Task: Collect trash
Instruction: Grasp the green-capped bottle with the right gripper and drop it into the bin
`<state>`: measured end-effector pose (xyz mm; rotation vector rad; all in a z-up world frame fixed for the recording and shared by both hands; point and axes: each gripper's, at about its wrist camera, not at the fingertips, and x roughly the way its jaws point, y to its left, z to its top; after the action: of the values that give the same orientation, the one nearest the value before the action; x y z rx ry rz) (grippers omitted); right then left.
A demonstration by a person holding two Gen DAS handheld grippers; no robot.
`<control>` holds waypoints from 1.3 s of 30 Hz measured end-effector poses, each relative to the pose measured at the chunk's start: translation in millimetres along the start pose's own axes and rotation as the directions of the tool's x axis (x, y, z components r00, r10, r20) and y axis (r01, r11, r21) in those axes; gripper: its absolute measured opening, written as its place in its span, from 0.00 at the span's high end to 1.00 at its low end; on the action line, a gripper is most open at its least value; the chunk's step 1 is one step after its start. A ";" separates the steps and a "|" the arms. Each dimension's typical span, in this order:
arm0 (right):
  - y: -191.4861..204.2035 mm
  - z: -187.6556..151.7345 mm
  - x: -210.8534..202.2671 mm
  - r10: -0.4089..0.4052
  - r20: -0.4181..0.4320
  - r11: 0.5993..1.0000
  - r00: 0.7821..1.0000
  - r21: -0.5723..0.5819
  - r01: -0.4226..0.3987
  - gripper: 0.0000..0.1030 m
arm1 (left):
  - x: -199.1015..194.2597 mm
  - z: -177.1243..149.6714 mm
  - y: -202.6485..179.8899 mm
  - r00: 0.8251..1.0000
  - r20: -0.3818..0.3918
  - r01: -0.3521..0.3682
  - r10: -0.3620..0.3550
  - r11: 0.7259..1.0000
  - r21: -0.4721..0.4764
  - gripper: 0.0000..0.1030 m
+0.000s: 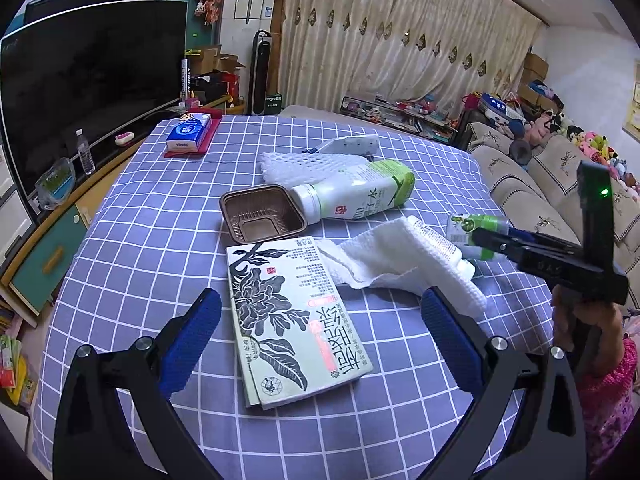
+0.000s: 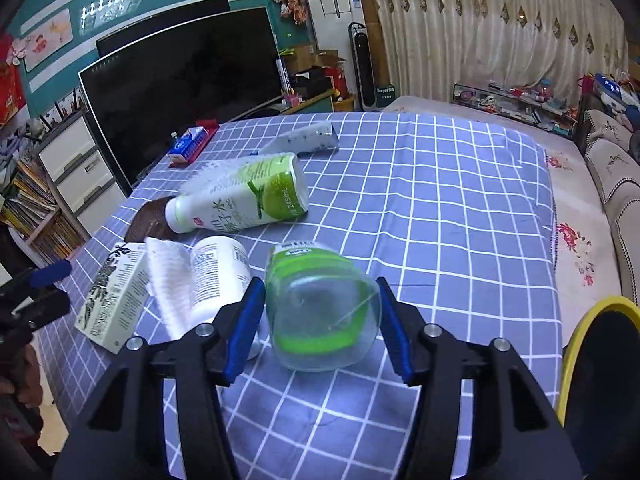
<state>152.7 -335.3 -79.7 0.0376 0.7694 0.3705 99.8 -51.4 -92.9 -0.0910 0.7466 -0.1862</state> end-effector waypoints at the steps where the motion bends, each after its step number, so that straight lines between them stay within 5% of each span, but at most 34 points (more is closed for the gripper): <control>1: 0.6 -0.3 -2.1 0.000 0.001 1.000 1.000 0.002 0.000 0.49 | 1.0 -0.2 -1.3 1.000 -0.002 0.001 -0.001 1.000 0.002 0.04; 15: -0.8 -5.7 -34.9 0.008 0.036 1.000 0.999 0.015 -0.008 0.50 | 5.5 -0.1 -9.4 1.000 -0.011 0.008 -0.008 1.000 0.015 0.04; 23: -32.5 -7.7 -74.5 -0.080 0.088 0.995 0.993 0.066 0.074 0.50 | 9.1 -0.7 -13.4 1.000 -0.021 0.016 -0.015 1.000 0.021 0.04; 30: -116.4 -23.8 -115.1 -0.297 0.088 0.935 0.951 0.227 0.271 0.50 | 12.0 0.2 -17.2 1.000 -0.021 0.015 -0.014 1.000 0.025 0.04; 34: -168.4 -44.1 -110.7 -0.411 -0.011 0.872 0.912 0.289 0.396 0.50 | 14.7 1.6 -22.0 1.000 -0.023 0.014 -0.013 0.999 0.034 0.04; 39: -211.9 -77.5 -75.9 -0.429 -0.159 0.827 0.889 0.328 0.457 0.50 | 13.8 1.6 -27.3 1.000 -0.022 0.010 -0.009 0.999 0.050 0.04</control>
<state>116.2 -567.0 -120.0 0.1846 0.8898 -0.2210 107.1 -80.9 -96.9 -0.0454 0.7626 -0.2149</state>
